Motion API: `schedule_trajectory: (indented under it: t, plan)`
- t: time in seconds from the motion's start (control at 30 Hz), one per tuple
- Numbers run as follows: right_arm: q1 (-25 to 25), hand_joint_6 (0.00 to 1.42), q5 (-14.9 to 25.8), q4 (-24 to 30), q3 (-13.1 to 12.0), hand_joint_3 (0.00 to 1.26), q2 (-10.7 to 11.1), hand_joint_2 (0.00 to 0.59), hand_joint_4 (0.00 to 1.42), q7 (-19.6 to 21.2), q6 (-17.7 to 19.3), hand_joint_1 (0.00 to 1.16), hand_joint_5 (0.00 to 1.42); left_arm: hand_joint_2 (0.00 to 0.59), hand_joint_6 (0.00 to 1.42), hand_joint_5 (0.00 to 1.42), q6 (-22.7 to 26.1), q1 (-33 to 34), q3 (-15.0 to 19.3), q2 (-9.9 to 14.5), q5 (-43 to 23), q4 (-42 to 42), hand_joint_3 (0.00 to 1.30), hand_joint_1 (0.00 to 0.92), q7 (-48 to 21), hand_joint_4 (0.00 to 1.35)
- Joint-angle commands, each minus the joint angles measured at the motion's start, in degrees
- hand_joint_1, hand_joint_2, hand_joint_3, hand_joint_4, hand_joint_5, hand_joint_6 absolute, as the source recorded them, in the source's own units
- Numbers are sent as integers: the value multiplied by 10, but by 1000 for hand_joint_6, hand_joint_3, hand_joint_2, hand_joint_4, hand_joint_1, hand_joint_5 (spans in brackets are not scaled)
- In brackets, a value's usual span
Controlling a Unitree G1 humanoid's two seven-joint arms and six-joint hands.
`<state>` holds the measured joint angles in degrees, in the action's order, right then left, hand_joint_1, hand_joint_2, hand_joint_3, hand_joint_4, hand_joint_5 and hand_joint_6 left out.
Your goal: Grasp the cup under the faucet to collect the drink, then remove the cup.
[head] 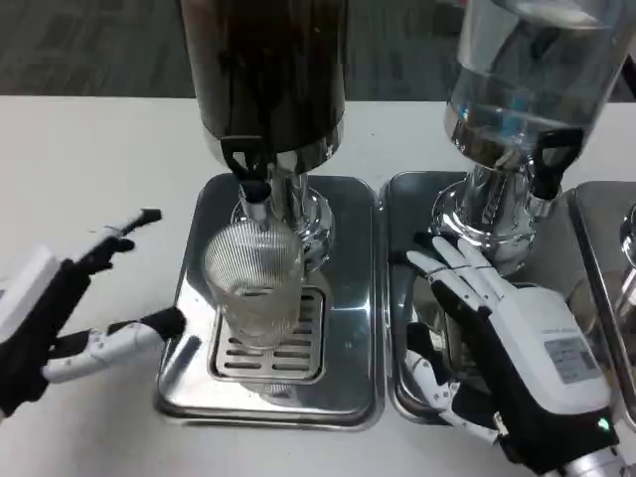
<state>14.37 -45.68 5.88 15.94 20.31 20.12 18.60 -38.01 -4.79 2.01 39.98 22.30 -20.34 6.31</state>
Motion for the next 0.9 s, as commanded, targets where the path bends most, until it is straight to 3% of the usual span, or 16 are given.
schedule_trajectory:
  t: [0.03,0.13,0.23,0.33,0.47,0.63,0.77,0.9]
  plan:
    - [-6,286,-9,3,13,210,-17,557,87,-1,-7,632,69,91,226,155,-54,-7,43,35,-87,-20,163,0,-53,98]
    - [-4,286,-13,3,15,210,-22,557,87,-1,-10,632,71,87,213,161,-91,11,60,44,-168,-57,215,0,-115,136]
    - [-4,286,-20,3,19,210,-28,557,87,2,-15,632,71,79,225,202,-90,61,77,41,-348,-107,259,0,-284,180]
    - [-5,286,-21,-1,20,210,-31,557,87,3,-16,632,72,60,227,208,-46,101,97,33,-470,-129,284,0,-434,187]
    - [-12,286,-24,-6,23,210,-34,557,87,7,-16,632,72,38,205,192,103,159,126,33,-588,-135,288,0,-610,181]
    - [-15,286,-26,-15,25,213,-39,555,87,13,-14,630,72,23,169,188,282,227,138,38,-637,-151,278,0,-748,167]
    - [-14,271,-30,-17,26,219,-43,550,87,21,-15,624,75,20,149,171,372,271,140,32,-639,-166,263,0,-810,150]
    - [-8,252,-30,-17,27,219,-45,560,90,27,-17,614,75,19,108,133,430,307,141,25,-629,-171,234,0,-843,113]
